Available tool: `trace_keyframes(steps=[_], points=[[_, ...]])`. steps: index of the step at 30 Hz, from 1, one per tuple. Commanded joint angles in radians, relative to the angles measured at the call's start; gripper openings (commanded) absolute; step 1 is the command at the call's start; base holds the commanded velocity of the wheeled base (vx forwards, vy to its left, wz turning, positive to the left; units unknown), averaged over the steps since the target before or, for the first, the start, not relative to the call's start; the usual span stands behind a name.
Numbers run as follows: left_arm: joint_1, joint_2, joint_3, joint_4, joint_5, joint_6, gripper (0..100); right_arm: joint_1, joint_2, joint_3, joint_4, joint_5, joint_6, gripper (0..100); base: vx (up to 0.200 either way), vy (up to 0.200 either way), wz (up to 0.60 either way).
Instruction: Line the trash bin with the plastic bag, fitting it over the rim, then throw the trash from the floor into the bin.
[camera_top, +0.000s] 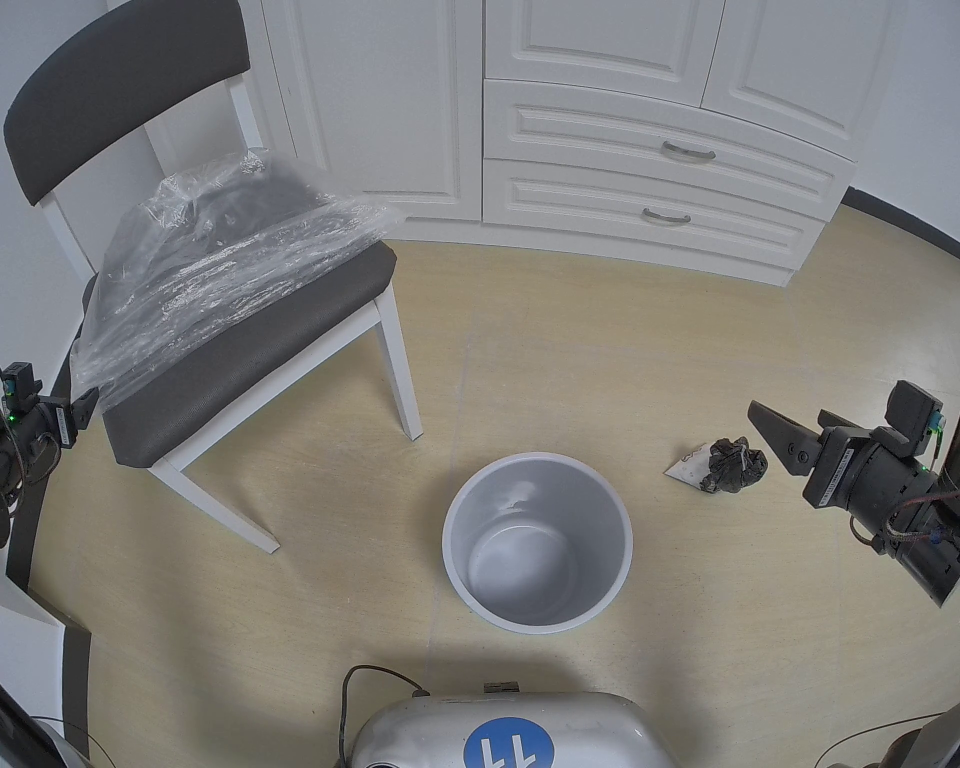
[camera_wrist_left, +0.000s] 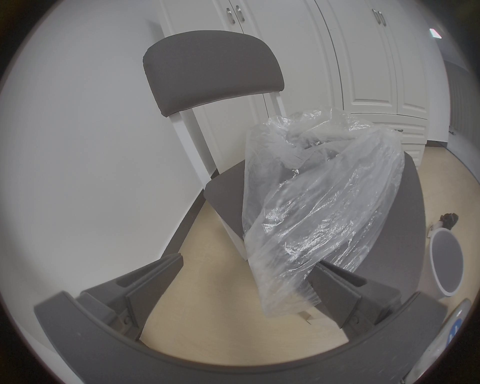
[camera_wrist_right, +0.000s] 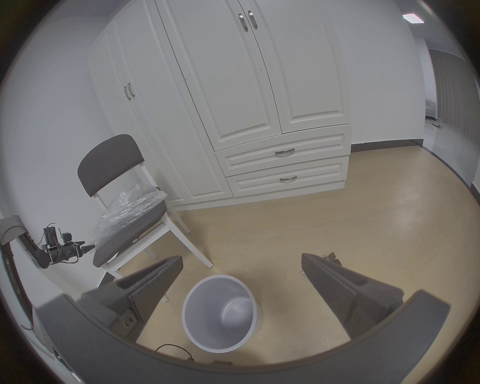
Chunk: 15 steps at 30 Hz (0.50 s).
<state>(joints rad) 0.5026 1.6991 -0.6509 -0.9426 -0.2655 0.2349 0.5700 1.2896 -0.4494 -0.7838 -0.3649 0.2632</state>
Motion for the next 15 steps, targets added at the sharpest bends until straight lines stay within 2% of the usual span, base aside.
trace_keyframes(steps=[1,5,15], points=[[0.013,0.060,-0.003,-0.042,-0.001,0.001,100,0.001,0.008,0.001,-0.005,0.000,-0.001,100,0.000,0.000,0.00],[0.016,0.089,0.002,-0.147,-0.004,-0.003,100,0.001,0.008,0.001,-0.005,0.000,0.001,100,0.000,0.000,0.00],[0.016,0.114,0.004,-0.277,-0.031,-0.011,100,0.005,0.008,0.003,-0.005,0.000,0.001,100,0.000,0.000,0.00]])
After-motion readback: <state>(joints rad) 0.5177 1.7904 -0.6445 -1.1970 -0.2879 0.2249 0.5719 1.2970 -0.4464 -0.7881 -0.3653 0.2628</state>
